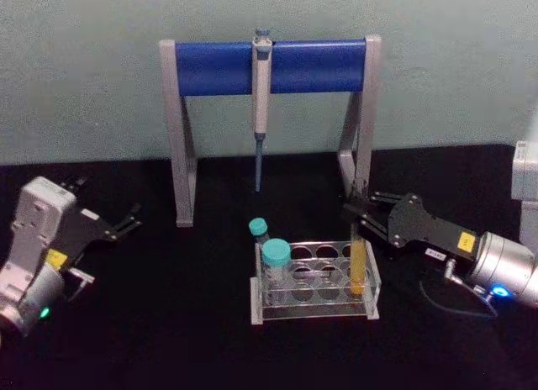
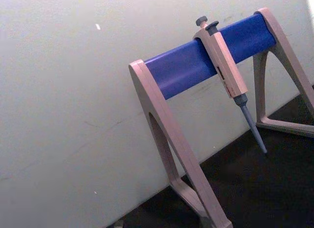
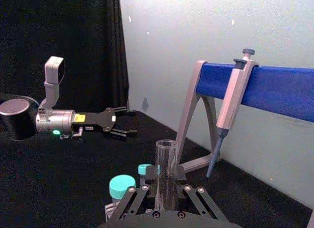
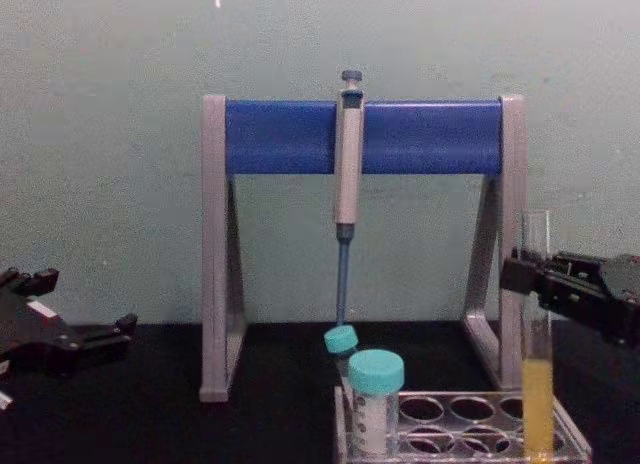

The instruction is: Pick up the test tube from the test tube rack, shake it, then place it back into the test tube rack.

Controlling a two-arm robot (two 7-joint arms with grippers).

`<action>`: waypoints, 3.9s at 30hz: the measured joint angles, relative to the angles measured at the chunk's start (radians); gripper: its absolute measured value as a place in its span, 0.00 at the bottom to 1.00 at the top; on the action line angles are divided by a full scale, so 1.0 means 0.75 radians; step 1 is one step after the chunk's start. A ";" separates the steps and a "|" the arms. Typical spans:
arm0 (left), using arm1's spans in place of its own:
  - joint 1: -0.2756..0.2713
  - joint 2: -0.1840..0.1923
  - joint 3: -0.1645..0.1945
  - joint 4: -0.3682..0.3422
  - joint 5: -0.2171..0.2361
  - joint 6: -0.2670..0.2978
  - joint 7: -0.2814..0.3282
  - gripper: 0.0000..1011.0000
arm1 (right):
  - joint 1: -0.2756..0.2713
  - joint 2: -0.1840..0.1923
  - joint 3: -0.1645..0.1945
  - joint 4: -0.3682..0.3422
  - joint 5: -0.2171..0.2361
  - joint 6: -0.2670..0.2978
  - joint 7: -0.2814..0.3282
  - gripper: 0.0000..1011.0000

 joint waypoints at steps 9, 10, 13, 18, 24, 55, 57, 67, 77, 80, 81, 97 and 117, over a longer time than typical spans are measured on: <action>0.000 0.000 0.000 0.000 0.000 0.000 0.000 0.99 | 0.007 -0.011 -0.005 0.030 0.000 0.003 0.012 0.23; 0.000 0.000 0.000 0.000 0.000 0.000 0.000 0.99 | 0.007 -0.012 -0.006 0.033 0.000 0.003 0.013 0.23; 0.000 0.000 0.000 0.000 0.000 0.000 0.000 0.99 | 0.011 -0.017 -0.010 0.049 -0.001 0.003 0.016 0.23; 0.000 0.000 0.000 0.000 0.000 0.000 0.000 0.99 | 0.016 -0.022 -0.015 0.066 -0.006 0.003 0.021 0.23; 0.000 0.000 0.000 0.000 0.000 0.000 0.000 0.99 | 0.020 -0.026 -0.023 0.082 -0.013 0.008 0.025 0.23; 0.000 0.000 0.000 0.000 0.000 0.000 0.000 0.99 | 0.024 -0.030 -0.030 0.098 -0.016 0.019 0.028 0.23; 0.000 0.000 0.000 0.000 0.000 0.000 0.000 0.99 | 0.024 -0.030 -0.030 0.098 -0.016 0.019 0.029 0.23; 0.000 0.000 0.000 0.000 0.000 0.000 0.000 0.99 | 0.024 -0.030 -0.030 0.098 -0.016 0.018 0.030 0.23; 0.000 0.000 0.000 0.000 0.000 0.000 0.000 0.99 | 0.024 -0.030 -0.030 0.097 -0.016 0.017 0.030 0.27; 0.000 0.000 0.000 0.000 0.000 0.000 0.000 0.99 | 0.024 -0.030 -0.030 0.098 -0.016 0.017 0.030 0.38; 0.000 0.000 0.000 0.000 0.000 0.000 0.000 0.99 | 0.024 -0.030 -0.030 0.098 -0.016 0.017 0.030 0.43; 0.000 0.000 0.000 0.000 0.000 0.000 0.000 0.99 | 0.024 -0.030 -0.030 0.098 -0.016 0.017 0.030 0.90; 0.000 0.000 0.000 0.000 0.000 0.000 0.000 0.99 | 0.024 -0.030 -0.030 0.098 -0.016 0.017 0.030 0.99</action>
